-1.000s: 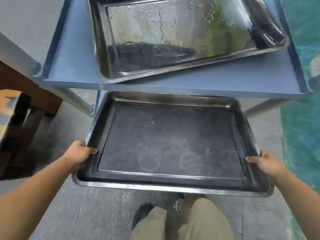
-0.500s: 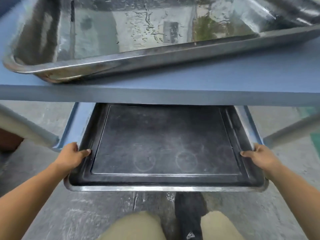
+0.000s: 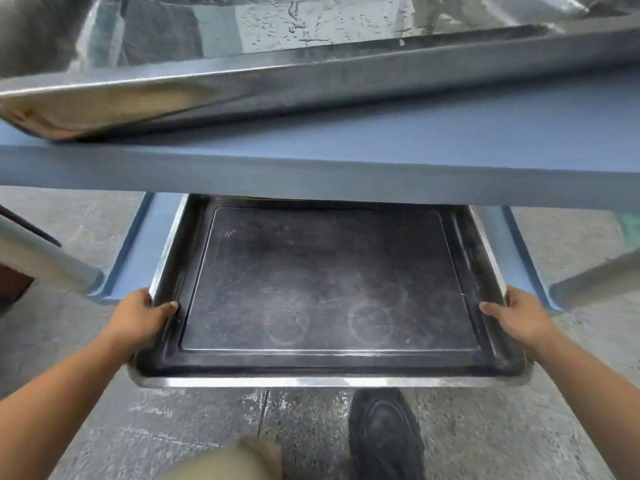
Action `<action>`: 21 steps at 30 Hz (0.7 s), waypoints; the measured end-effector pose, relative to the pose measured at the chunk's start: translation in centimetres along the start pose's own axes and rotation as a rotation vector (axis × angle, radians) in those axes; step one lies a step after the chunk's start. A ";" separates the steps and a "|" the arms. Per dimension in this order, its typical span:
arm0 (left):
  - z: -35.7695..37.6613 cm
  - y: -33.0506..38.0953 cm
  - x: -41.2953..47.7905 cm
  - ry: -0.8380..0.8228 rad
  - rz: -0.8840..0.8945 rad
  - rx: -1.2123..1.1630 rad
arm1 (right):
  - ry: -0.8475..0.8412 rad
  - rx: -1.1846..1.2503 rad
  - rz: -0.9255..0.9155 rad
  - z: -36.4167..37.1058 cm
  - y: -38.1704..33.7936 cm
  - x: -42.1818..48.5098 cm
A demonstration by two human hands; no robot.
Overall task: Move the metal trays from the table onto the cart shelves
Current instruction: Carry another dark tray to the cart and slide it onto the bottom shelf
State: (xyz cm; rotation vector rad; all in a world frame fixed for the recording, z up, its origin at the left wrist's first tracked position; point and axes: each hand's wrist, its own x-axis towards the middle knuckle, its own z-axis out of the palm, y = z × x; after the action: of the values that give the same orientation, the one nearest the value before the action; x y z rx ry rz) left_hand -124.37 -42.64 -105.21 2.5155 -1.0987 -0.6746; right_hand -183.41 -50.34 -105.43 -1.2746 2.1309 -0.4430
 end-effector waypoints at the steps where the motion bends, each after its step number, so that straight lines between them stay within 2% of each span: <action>1: -0.1 0.3 0.0 0.001 0.013 0.017 | 0.004 -0.057 -0.006 0.0 -0.1 0.0; 4: -0.6 1.0 -0.7 0.029 0.095 0.143 | 0.014 -0.280 -0.030 0.1 -0.4 -0.1; 8: -0.4 1.9 -2.6 0.088 0.248 0.304 | 0.072 -0.427 -0.063 -0.4 -1.2 -1.5; 11: -0.4 3.2 -4.6 0.119 0.503 0.415 | 0.204 -0.582 -0.247 -0.5 -2.0 -3.6; 13: -0.3 3.4 -6.4 0.034 0.659 0.464 | 0.206 -0.635 -0.377 -0.1 -2.8 -5.4; 17: 0.5 2.1 -9.0 -0.213 0.784 0.582 | 0.010 -0.638 -0.540 2.2 -4.4 -10.1; 21: 1.2 1.7 -9.4 -0.306 0.769 0.721 | -0.293 -0.739 -0.581 4.5 -4.2 -12.5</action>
State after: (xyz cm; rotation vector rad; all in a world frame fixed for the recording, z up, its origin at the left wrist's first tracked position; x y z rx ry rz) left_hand -131.60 -36.82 -102.72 2.1696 -2.5951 -0.4832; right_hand -173.26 -41.31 -102.39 -2.2232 1.6854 0.3442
